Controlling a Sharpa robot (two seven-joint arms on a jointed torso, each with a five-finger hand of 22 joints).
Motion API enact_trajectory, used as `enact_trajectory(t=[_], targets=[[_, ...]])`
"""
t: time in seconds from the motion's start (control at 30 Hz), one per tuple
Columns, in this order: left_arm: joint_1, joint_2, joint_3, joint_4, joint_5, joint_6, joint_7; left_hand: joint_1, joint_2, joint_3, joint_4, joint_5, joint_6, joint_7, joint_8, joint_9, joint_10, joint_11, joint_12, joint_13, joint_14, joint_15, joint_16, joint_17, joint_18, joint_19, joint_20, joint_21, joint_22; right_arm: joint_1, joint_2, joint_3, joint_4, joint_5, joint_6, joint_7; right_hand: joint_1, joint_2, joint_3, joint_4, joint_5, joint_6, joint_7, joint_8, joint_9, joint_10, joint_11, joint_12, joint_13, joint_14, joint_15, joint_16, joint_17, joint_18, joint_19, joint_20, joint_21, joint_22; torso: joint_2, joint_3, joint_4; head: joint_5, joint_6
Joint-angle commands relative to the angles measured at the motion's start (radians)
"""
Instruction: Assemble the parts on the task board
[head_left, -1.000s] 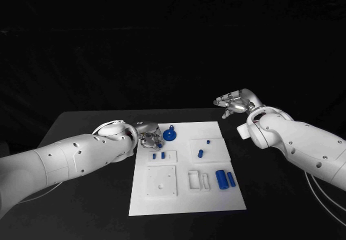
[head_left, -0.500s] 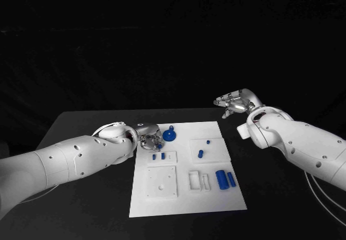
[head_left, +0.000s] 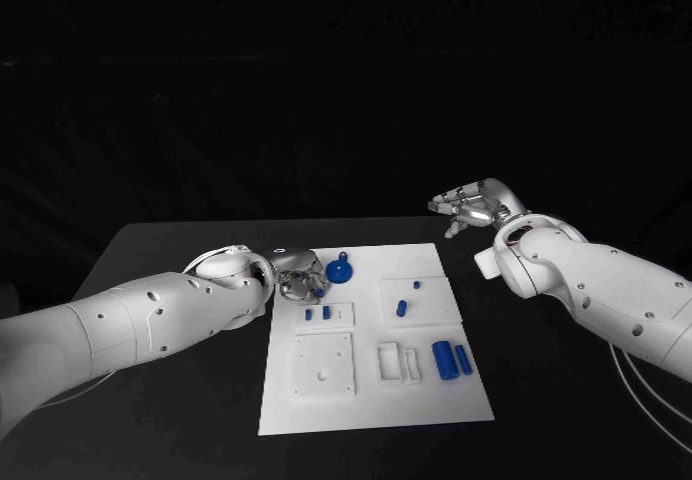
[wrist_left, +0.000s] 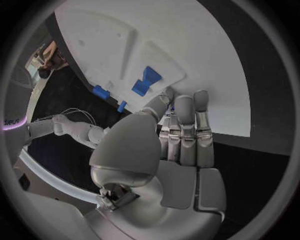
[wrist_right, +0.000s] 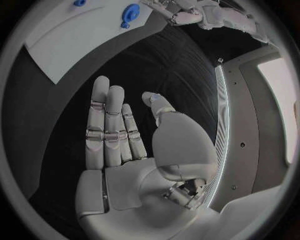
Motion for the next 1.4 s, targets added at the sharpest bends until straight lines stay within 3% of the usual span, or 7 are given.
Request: enact_trajectory(t=[0.03, 0.27, 0.6, 0.8, 0.9, 1.33, 1.4], targets=[[-0.002, -0.003, -0.001, -0.003, -0.007, 0.007, -0.027, 0.005, -0.011, -0.003, -0.001, -0.008, -0.024, -0.006, -0.002, -0.001, -0.006, 0.001, 0.0, 0.0, -0.006, 0.003, -0.006, -0.001, 0.003, 0.001, -0.003, -0.006, 0.02, -0.001, 0.0, 0.0, 0.0, -0.001, 0.016, 0.008, 0.004, 0.005, 0.001, -0.002, 0.0, -0.005, 0.001, -0.004, -0.002, -0.01, 0.001, -0.004, -0.001, -0.004, 0.007, -0.002, -0.004, 0.015, 0.031, 0.008, -0.002, -0.005, 0.0, -0.0003, -0.0001, 0.0, 0.001], [-0.002, -0.012, -0.001, -0.007, -0.004, -0.019, -0.02, 0.015, -0.017, -0.005, 0.004, -0.009, -0.025, -0.005, -0.002, -0.001, -0.015, 0.006, -0.001, 0.0, -0.004, 0.006, -0.007, -0.002, 0.006, 0.004, -0.002, -0.008, 0.021, -0.002, -0.001, 0.0, 0.001, -0.004, 0.032, 0.005, 0.012, 0.007, 0.006, -0.016, -0.009, 0.001, 0.0, -0.004, -0.002, -0.009, 0.0, -0.005, -0.002, -0.002, 0.007, 0.0, -0.004, 0.018, 0.037, 0.008, -0.001, -0.012, 0.0, -0.0006, -0.0002, -0.001, 0.001], [-0.002, -0.035, 0.004, -0.013, 0.041, -0.056, 0.004, 0.012, -0.03, 0.024, 0.005, -0.006, 0.008, 0.012, -0.001, 0.0, -0.067, 0.026, -0.001, 0.0, -0.007, 0.019, -0.018, -0.007, 0.022, -0.001, 0.011, -0.002, 0.022, -0.009, -0.006, 0.0, 0.009, -0.104, 0.124, 0.006, 0.037, 0.014, 0.073, -0.132, -0.091, 0.013, -0.002, -0.005, -0.001, 0.049, -0.014, -0.007, -0.002, 0.015, -0.008, 0.031, 0.023, 0.023, 0.042, -0.008, 0.061, 0.018, -0.001, -0.0005, 0.0008, -0.002, 0.005], [-0.001, -0.055, 0.028, -0.014, 0.179, -0.094, 0.024, 0.016, -0.026, 0.06, -0.006, -0.005, 0.115, 0.076, 0.012, 0.004, -0.075, 0.039, 0.0, 0.0, -0.061, 0.026, -0.097, -0.04, 0.024, -0.05, 0.017, -0.016, 0.023, -0.017, -0.01, 0.0, 0.019, -0.254, 0.215, 0.007, 0.034, 0.022, 0.151, -0.194, -0.132, 0.043, -0.01, -0.004, 0.0, 0.091, -0.025, -0.006, -0.001, 0.023, -0.02, 0.075, 0.063, 0.02, 0.032, -0.023, 0.133, 0.081, -0.002, -0.0013, 0.0002, -0.018, 0.011], [-0.001, -0.073, 0.042, -0.005, 0.266, -0.131, 0.048, 0.025, -0.031, 0.054, -0.011, 0.021, 0.148, 0.07, 0.008, 0.005, 0.031, 0.002, 0.042, 0.007, -0.057, 0.008, -0.131, -0.053, 0.018, -0.066, 0.011, -0.017, 0.023, -0.022, -0.01, -0.003, 0.026, -0.358, 0.252, 0.003, 0.041, 0.02, 0.171, -0.204, -0.141, 0.059, -0.015, -0.002, 0.001, 0.093, -0.027, -0.005, -0.001, 0.018, -0.021, 0.083, 0.071, 0.019, 0.018, -0.024, 0.152, 0.108, -0.002, -0.0013, -0.0008, -0.024, 0.016], [0.01, -0.164, 0.063, 0.107, 0.903, -0.161, 0.164, -0.02, -0.012, 0.091, 0.006, 0.019, 0.134, 0.088, 0.003, 0.004, -0.111, 0.06, -0.001, -0.001, -0.118, 0.078, -0.665, -0.24, -0.013, -0.196, 0.07, -0.246, -0.128, -0.033, -0.007, -0.058, 0.051, -0.692, 0.315, -0.057, 0.051, -0.003, 0.229, -0.198, -0.247, 0.082, -0.021, -0.004, -0.001, 0.07, -0.023, -0.006, -0.002, 0.028, -0.017, 0.096, 0.078, 0.012, 0.001, -0.021, 0.185, 0.174, 0.0, -0.0011, 0.001, -0.048, 0.034], [0.011, -0.175, 0.064, 0.126, 0.98, -0.152, 0.185, -0.034, -0.007, 0.104, 0.014, 0.02, 0.127, 0.092, 0.001, 0.003, -0.144, 0.076, -0.005, -0.002, -0.179, 0.111, -0.775, -0.253, -0.024, -0.246, 0.093, -0.301, -0.169, -0.035, -0.005, -0.067, 0.055, -0.725, 0.317, -0.07, 0.052, -0.01, 0.229, -0.197, -0.257, 0.078, -0.02, -0.004, -0.001, 0.062, -0.021, -0.006, -0.002, 0.036, -0.014, 0.1, 0.079, 0.01, 0.007, -0.02, 0.187, 0.178, 0.0, -0.0003, 0.0, -0.047, 0.036]])
